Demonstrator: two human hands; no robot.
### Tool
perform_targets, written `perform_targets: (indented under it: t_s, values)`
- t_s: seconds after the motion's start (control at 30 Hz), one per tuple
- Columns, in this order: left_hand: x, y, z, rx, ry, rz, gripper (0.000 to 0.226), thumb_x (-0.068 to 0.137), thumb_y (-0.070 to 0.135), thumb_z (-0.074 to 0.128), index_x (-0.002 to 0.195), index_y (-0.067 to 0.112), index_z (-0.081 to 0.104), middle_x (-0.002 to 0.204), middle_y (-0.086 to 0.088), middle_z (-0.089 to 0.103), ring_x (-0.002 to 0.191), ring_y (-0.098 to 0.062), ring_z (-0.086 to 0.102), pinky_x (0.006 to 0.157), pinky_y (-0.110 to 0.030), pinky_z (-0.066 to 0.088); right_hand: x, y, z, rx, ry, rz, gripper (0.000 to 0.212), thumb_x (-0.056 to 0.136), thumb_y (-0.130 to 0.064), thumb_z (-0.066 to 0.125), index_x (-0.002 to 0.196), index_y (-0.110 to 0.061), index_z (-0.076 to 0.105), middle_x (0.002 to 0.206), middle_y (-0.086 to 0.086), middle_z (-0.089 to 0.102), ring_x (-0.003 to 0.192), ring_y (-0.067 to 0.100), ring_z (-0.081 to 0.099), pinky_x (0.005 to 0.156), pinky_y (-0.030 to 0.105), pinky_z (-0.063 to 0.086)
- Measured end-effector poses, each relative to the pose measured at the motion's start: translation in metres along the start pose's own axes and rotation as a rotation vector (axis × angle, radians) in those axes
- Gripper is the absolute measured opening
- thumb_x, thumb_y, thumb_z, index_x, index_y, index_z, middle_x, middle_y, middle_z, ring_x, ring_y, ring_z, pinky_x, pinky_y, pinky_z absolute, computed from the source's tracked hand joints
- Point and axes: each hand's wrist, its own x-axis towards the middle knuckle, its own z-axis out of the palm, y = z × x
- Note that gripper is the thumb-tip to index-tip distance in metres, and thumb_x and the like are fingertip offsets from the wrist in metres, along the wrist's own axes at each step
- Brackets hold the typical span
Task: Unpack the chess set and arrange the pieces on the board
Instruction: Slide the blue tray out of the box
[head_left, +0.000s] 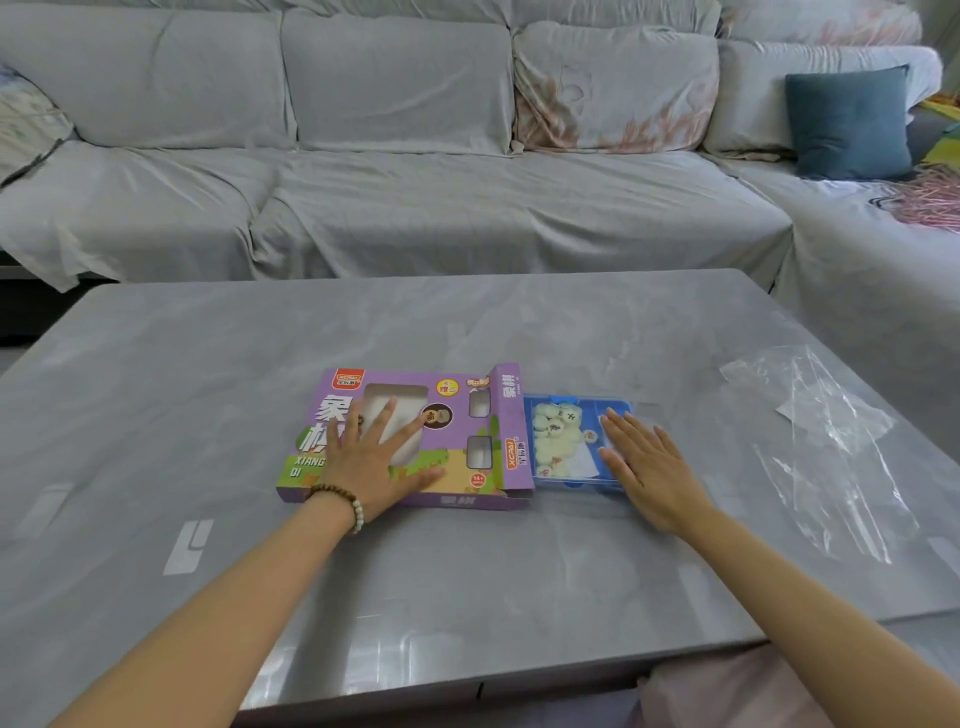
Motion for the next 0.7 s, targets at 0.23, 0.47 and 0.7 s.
perform_targets:
  t_s: [0.23, 0.47, 0.7]
  values:
    - [-0.009, -0.039, -0.017, -0.173, 0.087, -0.399, 0.109, 0.066, 0.088, 0.024, 0.147, 0.019, 0.002, 0.155, -0.006, 0.007, 0.141, -0.032, 0.008, 0.111, -0.046, 0.015, 0.017, -0.084, 0.003, 0.155, -0.034, -0.049, 0.063, 0.094, -0.053, 0.029, 0.148, -0.021, 0.019, 0.155, -0.005, 0.017, 0.145, 0.013, 0.006, 0.116, 0.032, -0.002]
    - [-0.023, -0.073, -0.033, -0.905, 0.173, -0.576, 0.055, 0.076, 0.047, 0.069, 0.115, 0.012, 0.052, 0.109, -0.01, 0.062, 0.096, -0.026, 0.058, 0.084, -0.034, 0.047, 0.041, -0.149, 0.029, 0.375, -0.073, -0.021, 0.085, 0.078, -0.079, 0.019, 0.142, -0.024, 0.03, 0.145, 0.001, 0.038, 0.137, 0.024, 0.029, 0.113, 0.049, 0.021]
    - [-0.011, -0.091, -0.067, -1.671, 0.628, -0.685, 0.048, 0.076, 0.012, 0.073, 0.119, 0.017, 0.053, 0.09, -0.006, 0.065, 0.056, -0.01, 0.06, 0.046, -0.024, 0.052, 0.038, -0.171, 0.02, 0.723, -0.057, 0.083, 0.063, 0.082, -0.062, 0.05, 0.131, -0.022, 0.043, 0.128, -0.003, 0.054, 0.121, 0.021, 0.049, 0.103, 0.04, 0.04]
